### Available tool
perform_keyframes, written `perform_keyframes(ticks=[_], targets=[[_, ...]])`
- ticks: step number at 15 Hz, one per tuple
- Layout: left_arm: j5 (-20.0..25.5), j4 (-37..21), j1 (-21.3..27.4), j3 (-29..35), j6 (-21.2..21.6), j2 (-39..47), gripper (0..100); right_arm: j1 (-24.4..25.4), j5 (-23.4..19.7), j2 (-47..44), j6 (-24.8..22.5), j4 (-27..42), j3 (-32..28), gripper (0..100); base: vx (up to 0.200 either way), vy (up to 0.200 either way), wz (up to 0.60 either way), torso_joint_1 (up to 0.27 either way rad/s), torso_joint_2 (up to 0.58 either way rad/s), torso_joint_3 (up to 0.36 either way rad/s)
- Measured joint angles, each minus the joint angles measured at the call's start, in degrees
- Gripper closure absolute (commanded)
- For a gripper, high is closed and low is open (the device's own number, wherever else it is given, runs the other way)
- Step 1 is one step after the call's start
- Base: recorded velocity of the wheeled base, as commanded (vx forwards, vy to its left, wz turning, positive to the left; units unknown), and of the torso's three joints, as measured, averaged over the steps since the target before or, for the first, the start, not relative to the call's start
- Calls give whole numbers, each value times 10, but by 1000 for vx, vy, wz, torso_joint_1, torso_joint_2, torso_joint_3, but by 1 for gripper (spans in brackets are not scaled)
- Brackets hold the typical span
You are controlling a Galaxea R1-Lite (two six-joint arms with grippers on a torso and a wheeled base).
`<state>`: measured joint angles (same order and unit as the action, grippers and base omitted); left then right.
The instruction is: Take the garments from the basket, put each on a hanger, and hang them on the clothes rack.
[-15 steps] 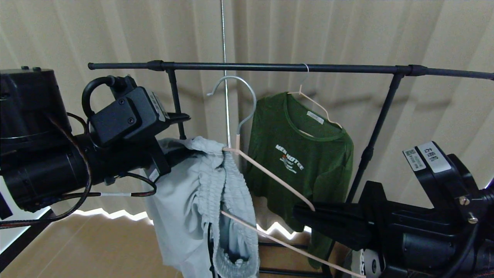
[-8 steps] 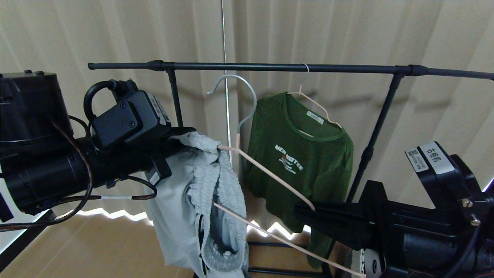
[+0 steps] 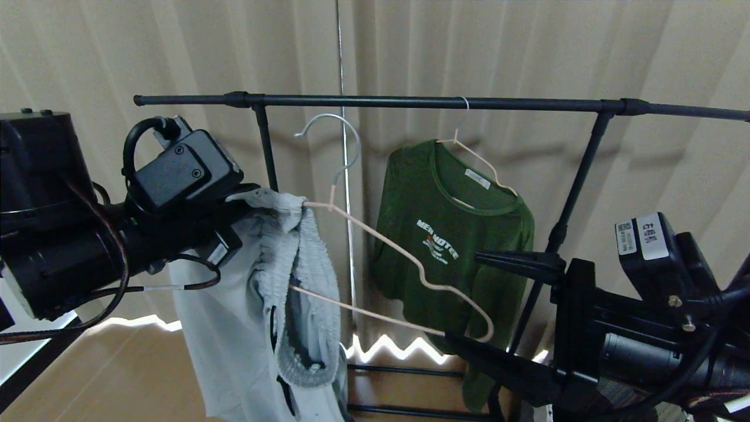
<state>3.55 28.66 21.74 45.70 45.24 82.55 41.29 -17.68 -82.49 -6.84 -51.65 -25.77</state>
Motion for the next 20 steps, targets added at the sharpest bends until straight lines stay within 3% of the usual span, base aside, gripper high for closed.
perform_keyframes(ticks=[2, 4, 10, 15, 20], targets=[[-73, -1, -2, 0, -44, 0, 100, -3, 7, 0, -1, -2, -1, 0, 0, 0, 0, 0, 0, 0], [-101, -3, -1, 0, -100, 1, 100, -3, 7, -3, -1, -2, 6, 0, 0, 0, 0, 0, 0, 0], [-111, -5, 35, 19, -268, 3, 100, 26, 26, -36, 2, -4, 23, 0, 0, 0, 0, 0, 0, 0], [-111, -5, 72, 38, -317, 4, 100, 59, 89, -93, 20, -51, 9, 0, 0, 0, 0, 0, 0, 0], [-123, -1, 88, 39, -323, 8, 100, 88, 154, -174, 42, -91, -39, 0, 0, 0, 0, 0, 0, 0]])
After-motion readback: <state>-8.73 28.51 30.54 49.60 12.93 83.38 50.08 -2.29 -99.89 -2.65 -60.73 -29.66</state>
